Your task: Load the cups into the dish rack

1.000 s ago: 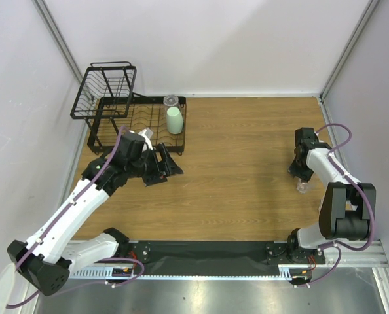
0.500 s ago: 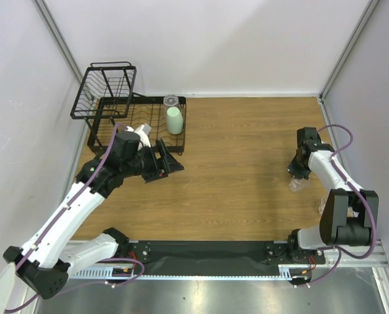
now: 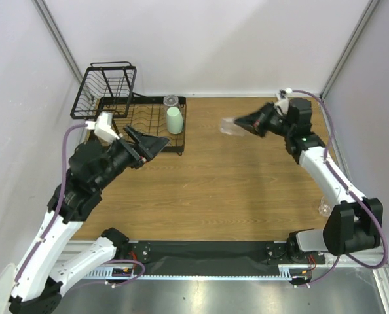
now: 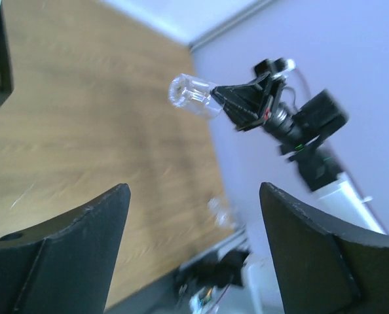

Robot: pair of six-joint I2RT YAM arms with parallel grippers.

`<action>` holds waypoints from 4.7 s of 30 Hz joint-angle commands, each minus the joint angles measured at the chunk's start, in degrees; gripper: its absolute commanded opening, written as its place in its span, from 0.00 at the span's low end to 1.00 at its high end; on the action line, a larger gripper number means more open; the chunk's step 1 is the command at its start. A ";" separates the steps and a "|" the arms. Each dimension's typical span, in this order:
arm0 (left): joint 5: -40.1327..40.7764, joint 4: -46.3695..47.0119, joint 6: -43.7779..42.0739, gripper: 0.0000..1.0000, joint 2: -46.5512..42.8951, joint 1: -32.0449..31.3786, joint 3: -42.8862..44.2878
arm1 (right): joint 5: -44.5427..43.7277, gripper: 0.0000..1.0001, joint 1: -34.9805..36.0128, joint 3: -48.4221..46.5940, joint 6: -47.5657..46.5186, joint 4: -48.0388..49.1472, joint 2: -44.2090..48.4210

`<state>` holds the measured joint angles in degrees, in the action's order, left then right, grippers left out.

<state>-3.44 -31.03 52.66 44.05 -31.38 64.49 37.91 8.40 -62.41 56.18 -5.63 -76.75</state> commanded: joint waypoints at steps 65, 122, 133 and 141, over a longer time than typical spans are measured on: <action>14.78 53.34 -9.95 0.84 -2.92 -3.34 -12.10 | -6.45 0.00 35.80 -23.02 50.25 56.34 -17.82; 20.14 15.29 -45.02 0.00 36.88 26.18 35.61 | 0.77 0.93 6.36 -20.47 -27.78 -41.39 9.43; 27.87 18.01 -41.25 0.00 52.80 29.35 44.58 | -8.01 0.93 2.76 -31.36 -36.05 -52.37 3.89; 34.98 26.27 -38.68 0.00 56.05 29.00 39.23 | -12.24 0.93 2.58 -35.14 -38.60 -55.81 0.90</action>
<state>26.28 -12.40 13.08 100.22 -2.39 104.29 28.73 11.25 -94.78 20.45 -58.89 -75.13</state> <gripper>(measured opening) 0.569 0.929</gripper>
